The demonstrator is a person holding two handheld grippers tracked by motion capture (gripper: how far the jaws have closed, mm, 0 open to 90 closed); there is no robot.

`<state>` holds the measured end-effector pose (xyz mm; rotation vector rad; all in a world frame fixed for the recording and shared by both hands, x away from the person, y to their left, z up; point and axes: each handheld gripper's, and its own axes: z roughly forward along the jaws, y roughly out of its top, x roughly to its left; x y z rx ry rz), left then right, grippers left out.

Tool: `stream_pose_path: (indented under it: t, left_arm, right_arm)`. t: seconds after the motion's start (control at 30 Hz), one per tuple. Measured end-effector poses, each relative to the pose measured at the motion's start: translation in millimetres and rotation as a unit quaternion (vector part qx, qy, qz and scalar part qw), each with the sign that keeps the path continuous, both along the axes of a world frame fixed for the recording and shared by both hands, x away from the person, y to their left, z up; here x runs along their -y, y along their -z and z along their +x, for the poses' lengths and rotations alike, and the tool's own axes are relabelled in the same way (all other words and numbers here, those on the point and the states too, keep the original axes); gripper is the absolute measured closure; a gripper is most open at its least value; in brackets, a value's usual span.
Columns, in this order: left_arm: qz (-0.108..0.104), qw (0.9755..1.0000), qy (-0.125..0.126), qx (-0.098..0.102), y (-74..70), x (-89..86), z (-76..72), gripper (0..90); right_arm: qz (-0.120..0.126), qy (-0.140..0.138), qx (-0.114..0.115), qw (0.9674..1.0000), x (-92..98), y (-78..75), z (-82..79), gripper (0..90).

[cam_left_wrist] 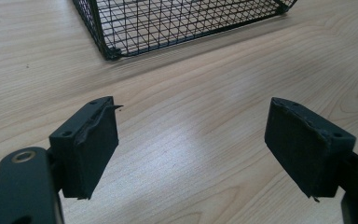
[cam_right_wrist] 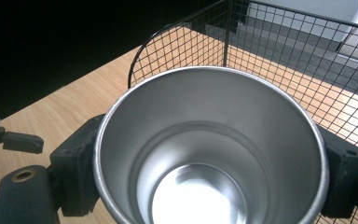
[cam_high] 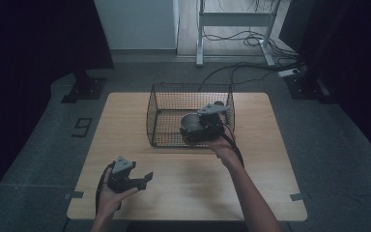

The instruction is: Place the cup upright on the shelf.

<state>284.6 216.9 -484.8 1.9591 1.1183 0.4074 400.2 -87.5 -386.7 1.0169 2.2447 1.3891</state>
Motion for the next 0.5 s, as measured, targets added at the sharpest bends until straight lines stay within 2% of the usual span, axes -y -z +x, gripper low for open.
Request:
stream_pose_path:
  t: [0.5]
  left_arm:
    - [-0.003,1.0,-0.003,0.001,-0.9,-2.8,0.1,17.6]
  right_arm:
    - [-0.009,0.011,-0.004,0.9999,-4.9,-9.2,24.3,14.3]
